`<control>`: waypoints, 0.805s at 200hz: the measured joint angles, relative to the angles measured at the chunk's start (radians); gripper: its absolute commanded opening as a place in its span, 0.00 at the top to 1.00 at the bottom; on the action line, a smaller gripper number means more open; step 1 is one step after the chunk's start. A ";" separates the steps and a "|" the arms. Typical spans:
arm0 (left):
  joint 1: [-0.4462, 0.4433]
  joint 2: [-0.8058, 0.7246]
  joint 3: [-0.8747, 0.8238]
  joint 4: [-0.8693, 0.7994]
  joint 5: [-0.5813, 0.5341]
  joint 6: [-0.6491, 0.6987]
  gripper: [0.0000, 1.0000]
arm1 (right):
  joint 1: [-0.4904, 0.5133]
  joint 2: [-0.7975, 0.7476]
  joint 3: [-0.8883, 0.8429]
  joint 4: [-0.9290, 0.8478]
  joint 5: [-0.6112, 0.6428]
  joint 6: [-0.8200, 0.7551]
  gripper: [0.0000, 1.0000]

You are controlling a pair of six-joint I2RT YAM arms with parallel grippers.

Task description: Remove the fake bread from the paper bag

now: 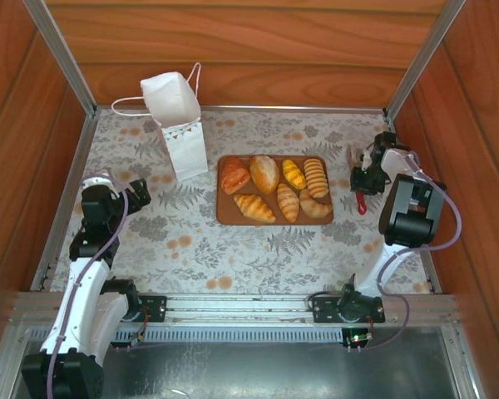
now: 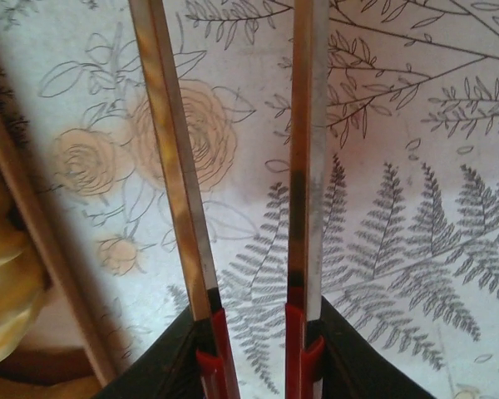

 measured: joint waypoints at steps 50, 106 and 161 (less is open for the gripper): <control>0.000 -0.018 -0.010 -0.001 -0.027 0.011 0.00 | 0.030 0.073 0.010 -0.010 0.067 -0.058 0.65; 0.000 -0.018 -0.010 -0.001 -0.036 0.013 0.00 | 0.060 0.103 0.043 -0.013 0.111 -0.086 0.62; 0.000 -0.023 -0.011 -0.001 -0.047 0.012 0.00 | 0.059 0.140 0.076 -0.023 0.121 -0.087 0.50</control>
